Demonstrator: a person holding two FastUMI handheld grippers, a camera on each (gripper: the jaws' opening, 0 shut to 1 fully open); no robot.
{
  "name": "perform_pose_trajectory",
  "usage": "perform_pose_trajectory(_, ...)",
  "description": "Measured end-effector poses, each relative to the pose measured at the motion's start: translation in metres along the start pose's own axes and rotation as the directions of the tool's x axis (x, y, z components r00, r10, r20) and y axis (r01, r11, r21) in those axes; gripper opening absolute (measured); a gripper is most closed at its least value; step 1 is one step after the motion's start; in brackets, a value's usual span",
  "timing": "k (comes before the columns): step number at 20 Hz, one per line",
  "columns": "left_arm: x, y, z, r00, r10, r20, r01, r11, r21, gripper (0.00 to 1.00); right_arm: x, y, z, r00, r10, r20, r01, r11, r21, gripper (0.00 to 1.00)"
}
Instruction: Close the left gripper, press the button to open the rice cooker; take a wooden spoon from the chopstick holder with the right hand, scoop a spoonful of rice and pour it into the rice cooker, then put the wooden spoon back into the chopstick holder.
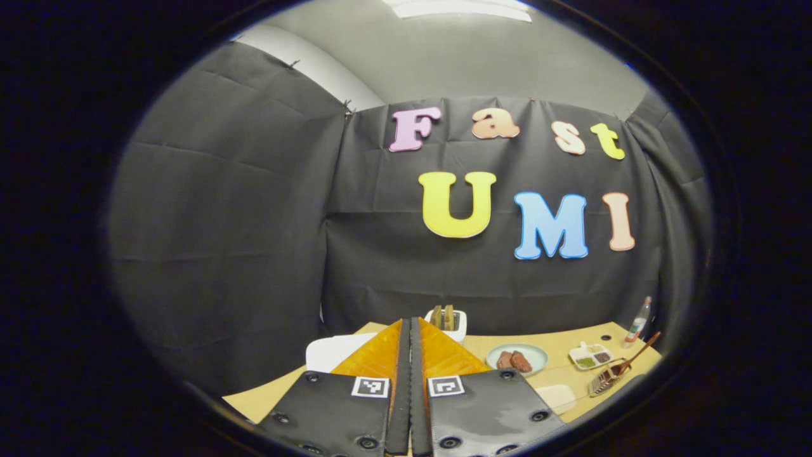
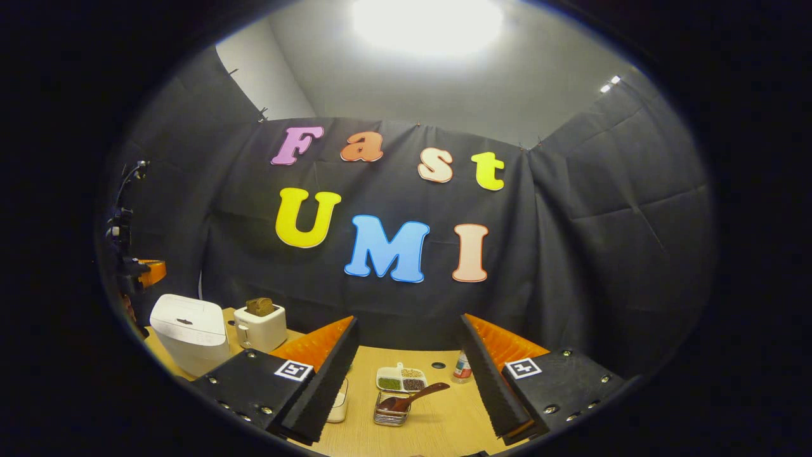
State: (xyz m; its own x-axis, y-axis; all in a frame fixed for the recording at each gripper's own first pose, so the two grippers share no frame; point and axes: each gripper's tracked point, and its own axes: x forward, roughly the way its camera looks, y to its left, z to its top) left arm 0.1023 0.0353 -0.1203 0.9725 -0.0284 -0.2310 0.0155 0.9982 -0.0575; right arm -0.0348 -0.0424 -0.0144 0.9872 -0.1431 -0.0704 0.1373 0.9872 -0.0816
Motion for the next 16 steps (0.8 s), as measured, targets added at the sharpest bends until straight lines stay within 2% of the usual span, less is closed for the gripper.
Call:
perform_pose_trajectory(2,0.010,0.000,-0.019,0.999,-0.009,-0.038,0.009,1.000,0.004,0.11,-0.002,-0.002,-0.002,1.000,-0.012,-0.009,0.012,1.000,-0.004,0.95)
perform_pose_trajectory(7,0.027,0.004,-0.075,0.990,-0.012,-0.139,0.015,1.000,0.020,0.08,-0.006,-0.004,-0.007,0.998,-0.038,-0.042,0.038,0.999,-0.001,0.95)
perform_pose_trajectory(9,0.034,0.007,-0.094,0.984,-0.011,-0.180,0.014,1.000,0.016,0.11,-0.007,-0.002,-0.007,0.998,-0.043,-0.046,0.043,0.999,-0.006,0.95)
perform_pose_trajectory(12,0.044,0.014,-0.124,0.968,0.000,-0.251,-0.001,1.000,-0.005,0.08,-0.009,-0.001,-0.009,0.998,-0.043,-0.052,0.043,0.999,-0.018,0.95)
perform_pose_trajectory(15,0.046,0.018,-0.145,0.951,0.008,-0.309,-0.013,1.000,-0.012,0.09,-0.009,-0.001,-0.010,0.997,-0.046,-0.055,0.044,0.999,-0.027,0.95)
perform_pose_trajectory(16,0.049,0.018,-0.142,0.959,0.006,-0.284,-0.008,1.000,-0.004,0.09,-0.010,-0.002,-0.011,0.997,-0.046,-0.056,0.045,0.999,-0.027,0.95)
